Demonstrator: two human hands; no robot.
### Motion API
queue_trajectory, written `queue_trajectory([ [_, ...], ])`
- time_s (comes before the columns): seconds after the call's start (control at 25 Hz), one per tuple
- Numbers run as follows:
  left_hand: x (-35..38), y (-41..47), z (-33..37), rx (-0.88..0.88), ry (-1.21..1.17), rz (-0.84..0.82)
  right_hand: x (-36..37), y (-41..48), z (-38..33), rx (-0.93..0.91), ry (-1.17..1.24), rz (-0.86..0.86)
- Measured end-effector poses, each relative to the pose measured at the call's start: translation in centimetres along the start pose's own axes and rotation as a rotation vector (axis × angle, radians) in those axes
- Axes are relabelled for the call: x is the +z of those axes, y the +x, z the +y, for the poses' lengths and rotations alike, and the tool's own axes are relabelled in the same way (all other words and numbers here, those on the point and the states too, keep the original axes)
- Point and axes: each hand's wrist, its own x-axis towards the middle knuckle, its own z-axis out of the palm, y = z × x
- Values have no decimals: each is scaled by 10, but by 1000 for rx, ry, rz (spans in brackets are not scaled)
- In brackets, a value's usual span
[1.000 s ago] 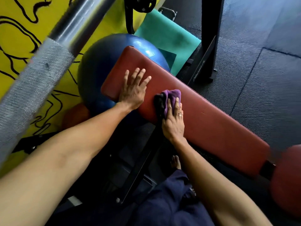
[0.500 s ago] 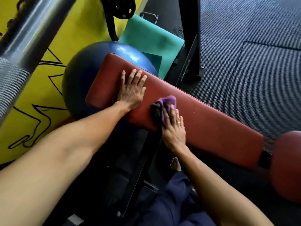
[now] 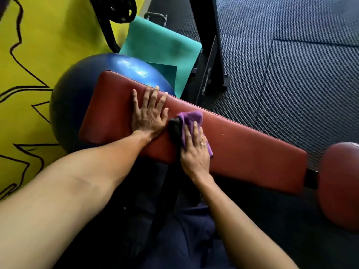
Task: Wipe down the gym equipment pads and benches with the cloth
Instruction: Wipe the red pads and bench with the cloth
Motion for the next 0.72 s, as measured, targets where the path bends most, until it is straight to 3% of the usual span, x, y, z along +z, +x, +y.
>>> queue_trajectory([
  [0.08, -2, -2, 2, -3, 8, -1, -10, -10, 36, 182, -3, -37],
  [0.2, -6, 2, 3, -23, 0, -22, -27, 43, 48, 575, 173, -3],
  [0.4, -5, 2, 3, -30, 28, -72, -25, 136, -37, 287, 131, -21],
  [0.52, -7, 1, 4, -30, 32, -80, -31, 129, -18, 211, 92, 18],
  [0.72, -9, 2, 6, -40, 34, -84, -43, 117, 57, 461, 0, -12],
])
